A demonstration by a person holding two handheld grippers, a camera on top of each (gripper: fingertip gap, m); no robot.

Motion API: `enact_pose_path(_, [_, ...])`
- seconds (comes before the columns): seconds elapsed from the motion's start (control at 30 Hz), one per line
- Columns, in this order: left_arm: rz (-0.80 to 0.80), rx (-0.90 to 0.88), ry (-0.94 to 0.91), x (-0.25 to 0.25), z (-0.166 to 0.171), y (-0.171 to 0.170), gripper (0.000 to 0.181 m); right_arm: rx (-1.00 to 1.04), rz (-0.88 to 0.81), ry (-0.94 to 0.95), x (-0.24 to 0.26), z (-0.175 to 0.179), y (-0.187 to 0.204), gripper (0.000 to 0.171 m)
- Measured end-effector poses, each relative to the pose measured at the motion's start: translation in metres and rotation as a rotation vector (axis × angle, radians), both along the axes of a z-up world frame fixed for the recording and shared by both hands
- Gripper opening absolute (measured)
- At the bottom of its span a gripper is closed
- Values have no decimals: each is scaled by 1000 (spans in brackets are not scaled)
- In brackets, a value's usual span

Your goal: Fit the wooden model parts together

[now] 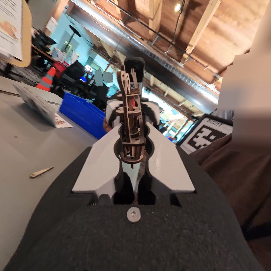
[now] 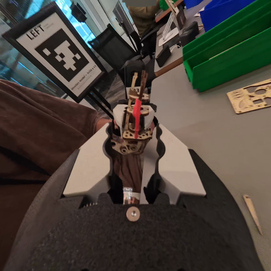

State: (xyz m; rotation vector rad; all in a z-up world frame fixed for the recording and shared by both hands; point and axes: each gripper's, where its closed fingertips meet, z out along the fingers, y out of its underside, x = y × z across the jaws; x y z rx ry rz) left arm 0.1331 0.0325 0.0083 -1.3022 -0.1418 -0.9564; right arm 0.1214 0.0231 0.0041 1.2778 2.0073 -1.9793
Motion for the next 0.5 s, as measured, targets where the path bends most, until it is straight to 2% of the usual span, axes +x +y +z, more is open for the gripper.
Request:
enact_pose_path(0.17, [70,-38,114,0,-7,6,22,-72,-55,23,-14,-2,-7,33])
enact_pose_path(0.27, [70,-47,117,2,-9,7,23,-120,-56,24,-15,-3,-9,26])
enact_pose_path(0.5, [101,-133,130,-4,-21,10,27,76,-123,73,-18,-12,-5,17])
